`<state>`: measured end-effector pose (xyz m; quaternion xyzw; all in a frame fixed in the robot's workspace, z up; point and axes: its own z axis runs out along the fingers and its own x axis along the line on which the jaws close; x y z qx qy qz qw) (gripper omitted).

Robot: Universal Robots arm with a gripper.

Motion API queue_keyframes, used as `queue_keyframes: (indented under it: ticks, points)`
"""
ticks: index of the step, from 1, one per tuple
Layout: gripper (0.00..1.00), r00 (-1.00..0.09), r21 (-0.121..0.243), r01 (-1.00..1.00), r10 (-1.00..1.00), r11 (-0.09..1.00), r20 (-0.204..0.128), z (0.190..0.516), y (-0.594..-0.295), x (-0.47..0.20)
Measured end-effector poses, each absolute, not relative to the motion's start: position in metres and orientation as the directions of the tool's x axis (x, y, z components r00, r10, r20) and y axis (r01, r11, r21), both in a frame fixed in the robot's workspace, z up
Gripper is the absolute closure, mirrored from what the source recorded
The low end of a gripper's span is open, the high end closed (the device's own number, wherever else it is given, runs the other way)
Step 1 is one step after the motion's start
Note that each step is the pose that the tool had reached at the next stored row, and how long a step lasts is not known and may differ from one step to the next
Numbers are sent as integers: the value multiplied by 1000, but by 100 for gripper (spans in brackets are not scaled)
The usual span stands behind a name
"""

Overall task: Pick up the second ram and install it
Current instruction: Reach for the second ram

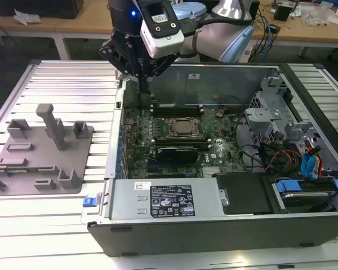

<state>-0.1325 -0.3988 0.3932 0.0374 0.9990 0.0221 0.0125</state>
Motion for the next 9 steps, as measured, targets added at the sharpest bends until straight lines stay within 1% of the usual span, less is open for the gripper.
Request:
queue_keyframes:
  ticks: [9]
  points:
    - [92, -997, 45, 74, 75, 996, -23, 393, -399, -143]
